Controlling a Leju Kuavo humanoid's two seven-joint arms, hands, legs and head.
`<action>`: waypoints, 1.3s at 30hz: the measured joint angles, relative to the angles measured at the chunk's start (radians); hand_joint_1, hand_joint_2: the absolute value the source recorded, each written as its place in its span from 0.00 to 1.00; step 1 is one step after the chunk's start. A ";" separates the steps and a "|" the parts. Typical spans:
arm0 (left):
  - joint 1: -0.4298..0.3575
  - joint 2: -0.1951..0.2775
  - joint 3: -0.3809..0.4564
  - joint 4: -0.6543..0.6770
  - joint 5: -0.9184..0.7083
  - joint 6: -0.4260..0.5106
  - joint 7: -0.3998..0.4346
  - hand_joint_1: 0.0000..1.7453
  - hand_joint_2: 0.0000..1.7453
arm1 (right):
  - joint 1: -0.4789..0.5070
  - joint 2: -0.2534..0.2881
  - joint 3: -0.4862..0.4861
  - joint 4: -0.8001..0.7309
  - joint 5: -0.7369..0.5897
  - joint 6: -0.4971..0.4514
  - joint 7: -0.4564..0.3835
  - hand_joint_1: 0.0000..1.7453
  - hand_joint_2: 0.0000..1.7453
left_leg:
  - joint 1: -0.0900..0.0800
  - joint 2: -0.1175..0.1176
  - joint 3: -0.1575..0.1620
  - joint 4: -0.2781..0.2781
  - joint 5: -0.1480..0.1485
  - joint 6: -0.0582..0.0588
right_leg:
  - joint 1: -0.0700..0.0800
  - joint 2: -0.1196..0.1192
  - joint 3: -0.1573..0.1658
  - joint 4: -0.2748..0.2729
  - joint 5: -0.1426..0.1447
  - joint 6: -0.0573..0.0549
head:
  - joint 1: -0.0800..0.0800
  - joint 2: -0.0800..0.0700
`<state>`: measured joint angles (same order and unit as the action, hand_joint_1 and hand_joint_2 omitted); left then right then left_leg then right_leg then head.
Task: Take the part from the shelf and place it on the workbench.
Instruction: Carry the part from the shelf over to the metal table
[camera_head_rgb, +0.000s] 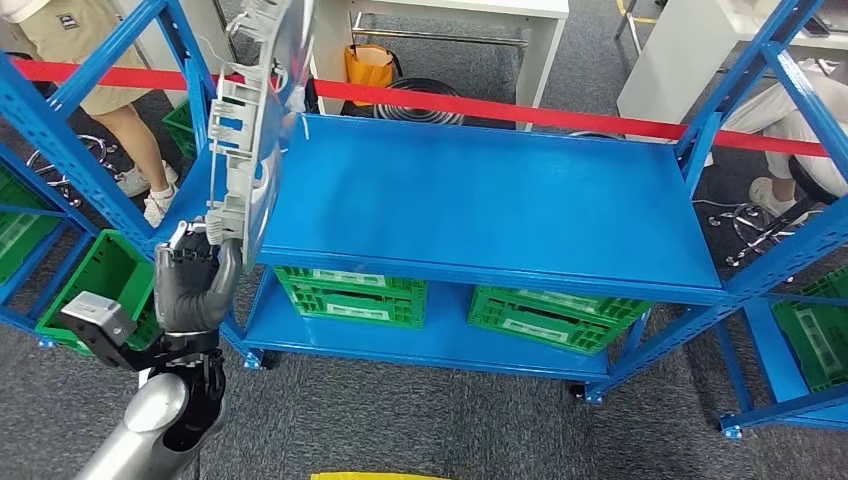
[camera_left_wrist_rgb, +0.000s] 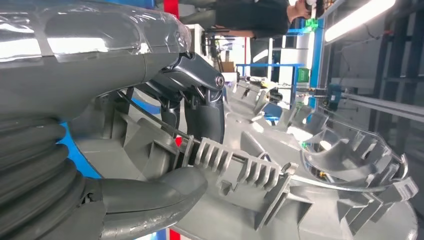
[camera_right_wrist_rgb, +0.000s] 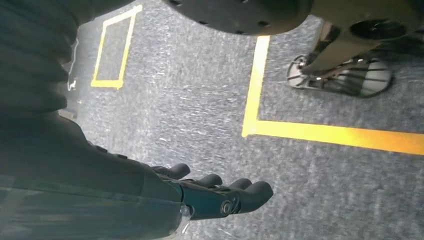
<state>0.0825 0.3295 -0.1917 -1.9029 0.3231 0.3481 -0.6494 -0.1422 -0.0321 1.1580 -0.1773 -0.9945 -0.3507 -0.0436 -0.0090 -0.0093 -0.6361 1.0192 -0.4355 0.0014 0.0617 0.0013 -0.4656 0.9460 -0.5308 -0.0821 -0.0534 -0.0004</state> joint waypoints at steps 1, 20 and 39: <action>0.000 0.000 -0.002 0.002 0.000 0.000 0.000 1.00 1.00 | 0.000 0.002 0.000 -0.001 0.000 0.000 0.000 0.00 1.00 | 0.000 0.000 -0.007 0.010 -0.019 -0.005 | -0.005 -0.001 -0.003 -0.014 0.018 0.000 | 0.000 0.000; -0.006 -0.001 -0.011 0.007 -0.001 0.000 -0.001 1.00 1.00 | 0.015 -0.001 0.000 0.000 0.001 -0.014 -0.015 0.00 1.00 | 0.053 -0.002 0.043 0.048 -0.087 -0.019 | -0.079 -0.002 -0.247 0.306 -0.087 0.105 | 0.011 0.000; 0.013 -0.002 -0.009 0.007 -0.006 0.000 -0.026 1.00 1.00 | 0.003 0.008 0.000 -0.009 -0.003 -0.078 -0.087 0.00 1.00 | 0.037 0.010 -0.016 0.247 -0.110 -0.065 | -0.032 -0.008 -0.137 0.035 0.083 0.037 | 0.004 0.000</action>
<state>0.0952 0.3273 -0.2009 -1.8959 0.3172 0.3476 -0.6754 -0.1397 -0.0241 1.1578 -0.1862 -0.9976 -0.4288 -0.1309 0.0276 0.0007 -0.6516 1.2658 -0.5457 -0.0634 0.0296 -0.0067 -0.6022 0.9812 -0.4481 -0.0449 -0.0492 -0.0004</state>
